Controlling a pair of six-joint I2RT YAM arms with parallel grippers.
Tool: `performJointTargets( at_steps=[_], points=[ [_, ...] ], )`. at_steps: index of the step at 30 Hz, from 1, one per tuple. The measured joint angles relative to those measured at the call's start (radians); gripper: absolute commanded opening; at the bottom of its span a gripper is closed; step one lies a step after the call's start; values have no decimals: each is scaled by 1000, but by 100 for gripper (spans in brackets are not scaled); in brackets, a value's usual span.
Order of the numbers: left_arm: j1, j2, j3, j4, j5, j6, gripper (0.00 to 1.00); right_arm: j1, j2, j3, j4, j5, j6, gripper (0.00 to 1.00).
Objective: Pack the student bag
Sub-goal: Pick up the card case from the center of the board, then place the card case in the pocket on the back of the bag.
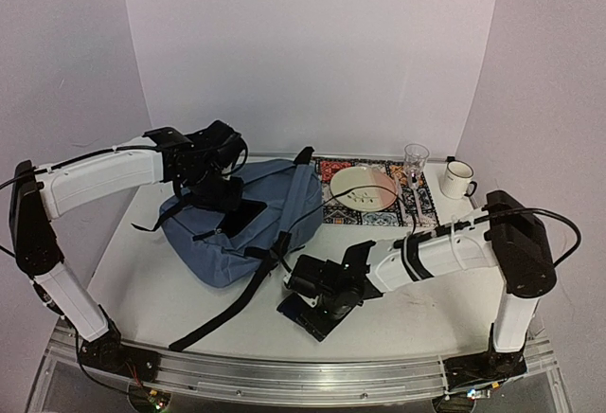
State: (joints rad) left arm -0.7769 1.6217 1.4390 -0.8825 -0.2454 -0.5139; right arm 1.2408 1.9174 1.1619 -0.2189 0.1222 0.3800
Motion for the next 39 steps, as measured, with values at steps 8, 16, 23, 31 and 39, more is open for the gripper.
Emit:
performJointTargets(
  at_steps=[8,16,23,31,39],
  points=[
    [4,1,5,-2,30,14,0,-6,-80,-12,-45,18,-39,55],
    [8,10,22,-8,56,17,0,-10,-248,3,-87,17,-82,54],
    [9,31,34,-4,117,12,0,-14,-256,144,-158,20,-111,53],
    [12,36,34,14,206,-16,0,-56,-147,368,-187,45,-124,52],
    [12,10,12,36,305,-63,0,-108,18,482,-222,60,-135,50]
  ],
)
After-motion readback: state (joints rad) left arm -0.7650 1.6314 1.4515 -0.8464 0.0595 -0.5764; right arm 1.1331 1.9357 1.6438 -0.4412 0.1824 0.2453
